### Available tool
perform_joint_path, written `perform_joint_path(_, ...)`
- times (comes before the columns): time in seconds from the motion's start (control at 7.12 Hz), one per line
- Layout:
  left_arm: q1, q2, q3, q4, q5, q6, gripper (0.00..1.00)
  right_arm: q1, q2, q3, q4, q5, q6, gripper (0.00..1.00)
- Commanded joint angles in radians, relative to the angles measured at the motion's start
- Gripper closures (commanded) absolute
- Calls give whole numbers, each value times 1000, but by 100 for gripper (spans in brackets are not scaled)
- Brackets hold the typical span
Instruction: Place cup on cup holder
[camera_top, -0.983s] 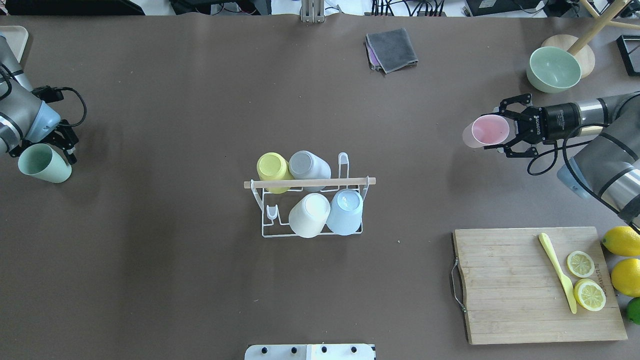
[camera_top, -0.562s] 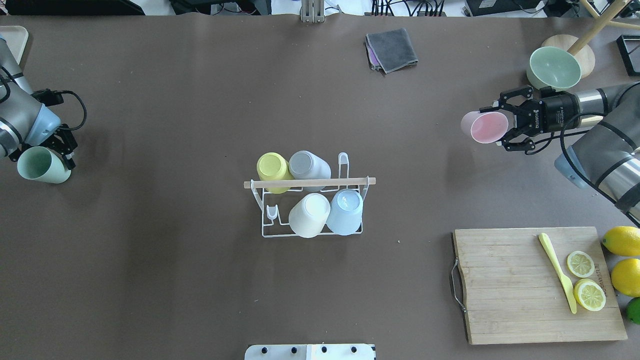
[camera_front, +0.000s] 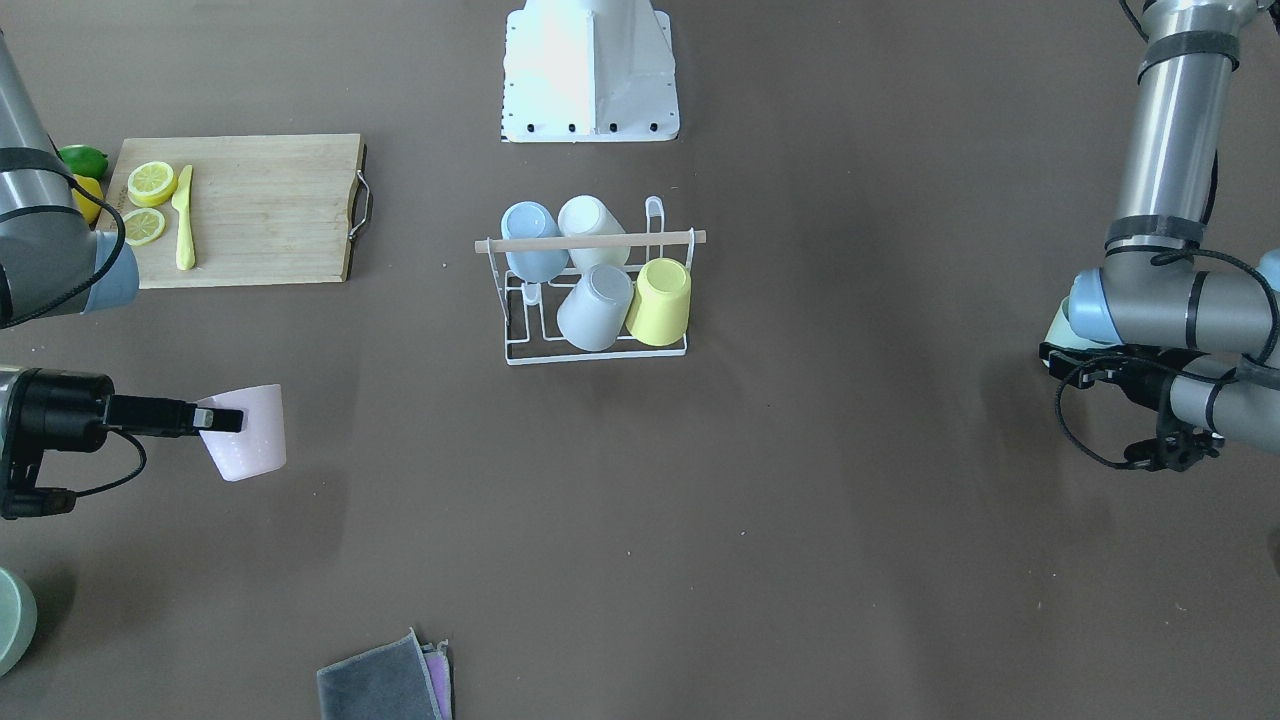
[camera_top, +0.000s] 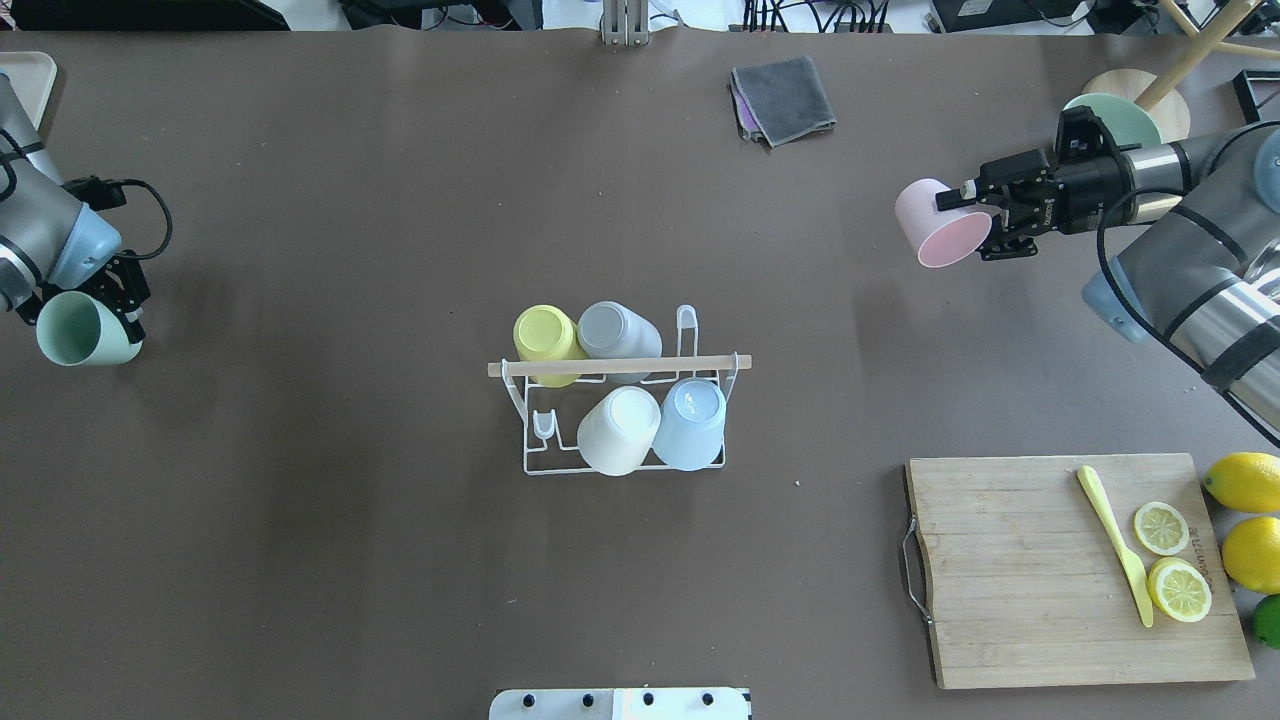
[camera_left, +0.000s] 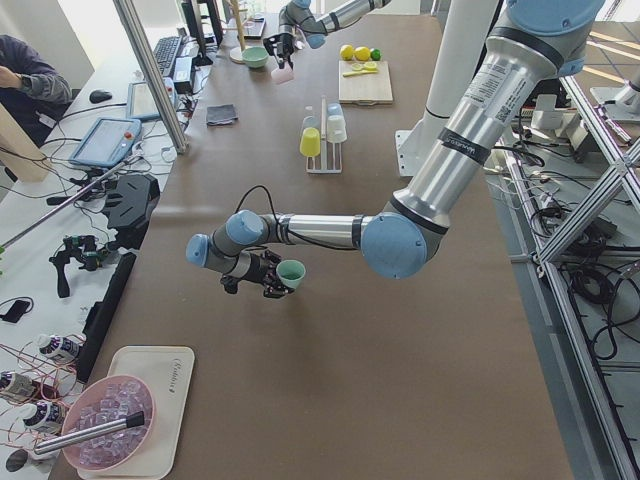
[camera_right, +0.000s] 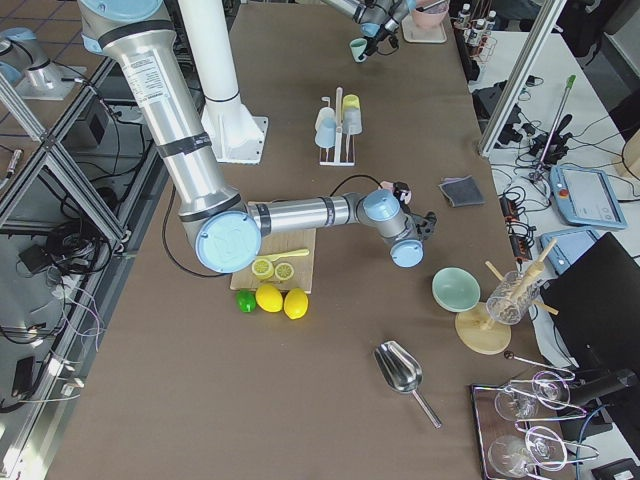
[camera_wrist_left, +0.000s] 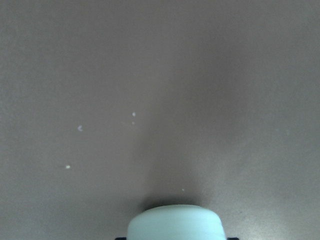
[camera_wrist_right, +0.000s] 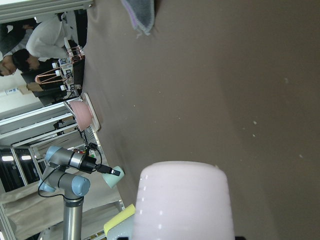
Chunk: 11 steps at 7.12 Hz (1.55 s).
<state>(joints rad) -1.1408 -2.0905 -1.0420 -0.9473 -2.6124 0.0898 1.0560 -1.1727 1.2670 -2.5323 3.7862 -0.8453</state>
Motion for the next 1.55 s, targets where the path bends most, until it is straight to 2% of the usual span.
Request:
perform_joint_path(0.0, -75, -6, -141, 135, 0, 59, 58, -16, 56, -1, -58, -3, -275, 55)
perform_joint_path(0.28, -143, -26, -252, 134, -29, 59, 58, -46, 114, -1, -135, 9, -436, 56)
perform_joint_path(0.42, -177, -31, -310, 133, -87, 57, 59, -53, 148, -3, -181, 10, -537, 56)
perform_joint_path(0.56, -191, -31, -369, 127, -162, 56, 60, -60, 169, -3, -200, 51, -658, 56)
perform_joint_path(0.84, -213, -29, -481, 55, -201, 7, 63, -117, 212, 2, -287, 123, -905, 56)
perform_joint_path(1.12, -260, 4, -570, -263, -193, -268, 64, -178, 238, 47, -383, 216, -1053, 56)
perform_joint_path(1.26, -261, 15, -575, -465, -161, -379, 66, -201, 251, 93, -422, 277, -1063, 56)
perform_joint_path(1.4, -260, 14, -592, -655, -73, -501, 66, -218, 228, 159, -472, 314, -1122, 56)
